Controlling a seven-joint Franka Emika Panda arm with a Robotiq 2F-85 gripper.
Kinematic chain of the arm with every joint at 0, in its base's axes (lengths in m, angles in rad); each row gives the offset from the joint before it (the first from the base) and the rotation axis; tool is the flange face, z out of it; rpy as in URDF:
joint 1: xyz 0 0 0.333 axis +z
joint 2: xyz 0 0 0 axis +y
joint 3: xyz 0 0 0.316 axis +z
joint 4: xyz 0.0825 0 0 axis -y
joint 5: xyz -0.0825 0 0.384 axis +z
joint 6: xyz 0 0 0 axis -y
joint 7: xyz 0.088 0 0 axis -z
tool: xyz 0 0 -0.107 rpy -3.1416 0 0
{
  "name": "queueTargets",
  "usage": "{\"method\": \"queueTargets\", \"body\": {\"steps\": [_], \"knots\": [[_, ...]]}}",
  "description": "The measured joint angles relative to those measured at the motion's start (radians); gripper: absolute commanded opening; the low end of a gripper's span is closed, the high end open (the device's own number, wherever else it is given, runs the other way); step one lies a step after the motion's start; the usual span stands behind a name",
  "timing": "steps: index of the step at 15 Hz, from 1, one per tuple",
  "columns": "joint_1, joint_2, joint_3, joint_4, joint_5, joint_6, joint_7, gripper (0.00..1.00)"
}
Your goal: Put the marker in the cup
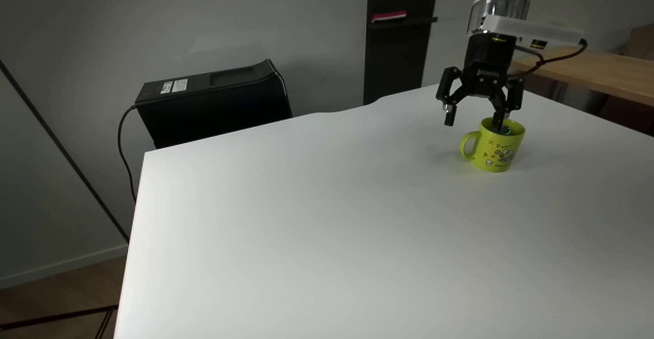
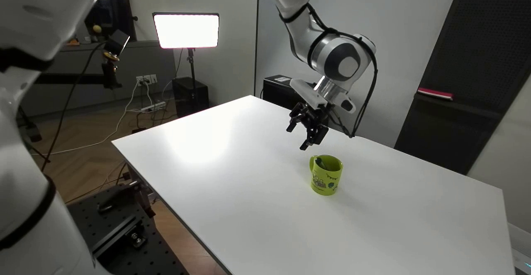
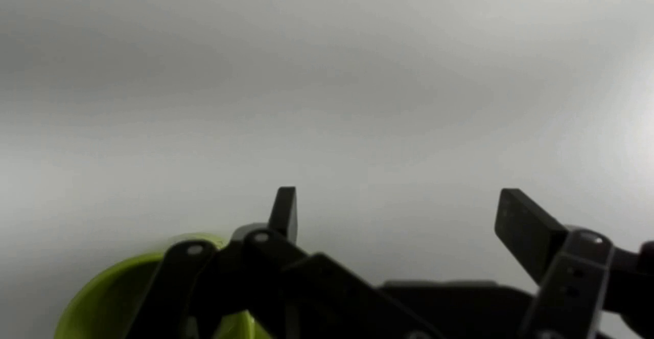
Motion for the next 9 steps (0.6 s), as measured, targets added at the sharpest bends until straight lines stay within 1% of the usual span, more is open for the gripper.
{"method": "queueTargets", "body": {"steps": [3, 7, 9], "knots": [[0.056, -0.046, 0.01, -0.059, -0.101, 0.103, -0.013, 1.0], [0.124, -0.113, 0.012, -0.177, -0.229, 0.312, -0.013, 1.0], [0.129, -0.12, 0.019, -0.194, -0.234, 0.326, -0.013, 1.0]]}}
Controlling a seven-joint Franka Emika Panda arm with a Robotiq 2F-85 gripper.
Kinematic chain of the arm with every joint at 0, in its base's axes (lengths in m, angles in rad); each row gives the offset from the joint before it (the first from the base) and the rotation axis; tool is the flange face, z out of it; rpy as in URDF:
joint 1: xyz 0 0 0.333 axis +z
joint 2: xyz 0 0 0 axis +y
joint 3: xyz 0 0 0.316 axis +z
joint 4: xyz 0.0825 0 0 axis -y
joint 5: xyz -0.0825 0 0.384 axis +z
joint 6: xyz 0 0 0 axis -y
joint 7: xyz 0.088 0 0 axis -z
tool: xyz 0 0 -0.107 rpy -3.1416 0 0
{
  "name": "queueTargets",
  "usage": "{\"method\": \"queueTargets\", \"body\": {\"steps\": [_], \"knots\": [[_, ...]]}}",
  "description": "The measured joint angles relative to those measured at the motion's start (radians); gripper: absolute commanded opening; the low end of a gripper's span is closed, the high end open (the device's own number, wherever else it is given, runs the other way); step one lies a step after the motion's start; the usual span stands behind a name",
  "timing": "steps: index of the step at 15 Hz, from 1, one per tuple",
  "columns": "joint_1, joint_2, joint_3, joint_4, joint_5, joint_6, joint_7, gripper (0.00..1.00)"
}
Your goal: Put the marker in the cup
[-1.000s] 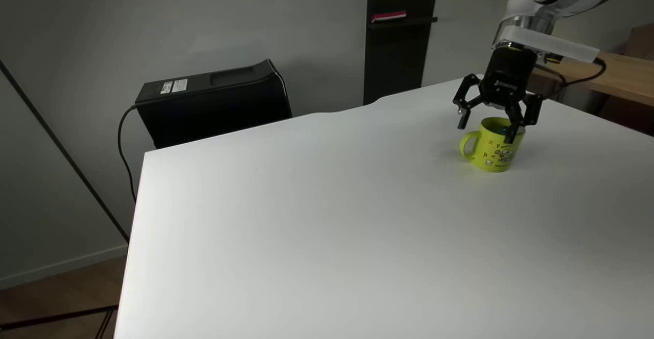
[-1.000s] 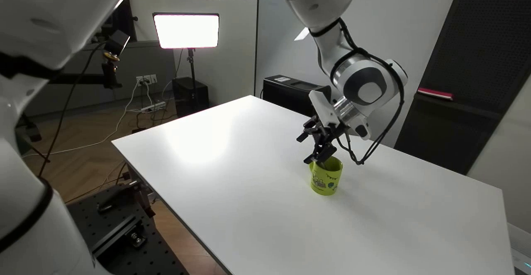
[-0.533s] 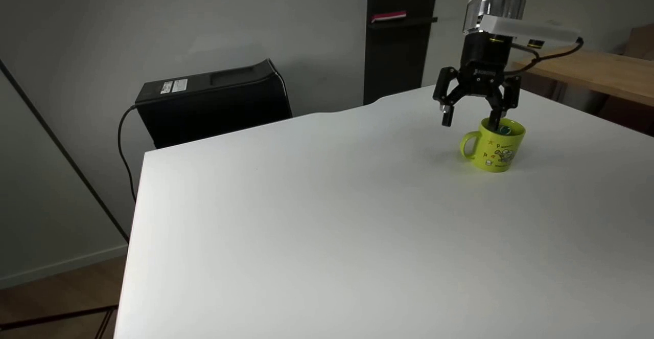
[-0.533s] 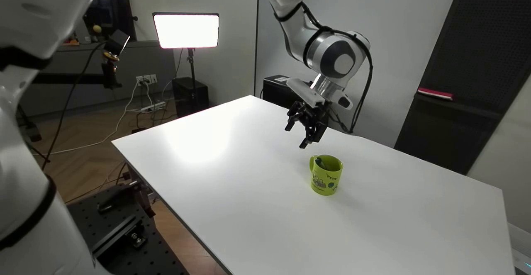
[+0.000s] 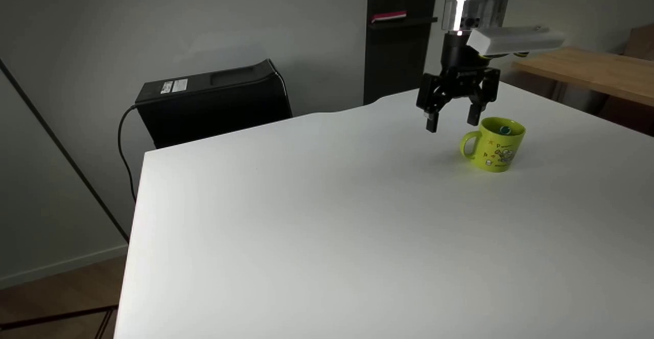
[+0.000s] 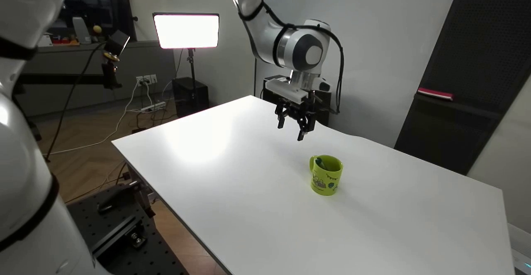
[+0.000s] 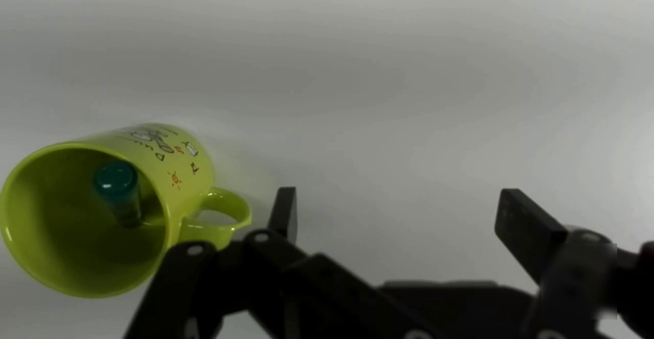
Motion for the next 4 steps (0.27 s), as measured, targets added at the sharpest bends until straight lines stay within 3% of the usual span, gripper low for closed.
{"method": "queueTargets", "body": {"steps": [4], "knots": [[-0.012, 0.005, 0.001, 0.001, 0.0, 0.0, -0.001, 1.0]]}}
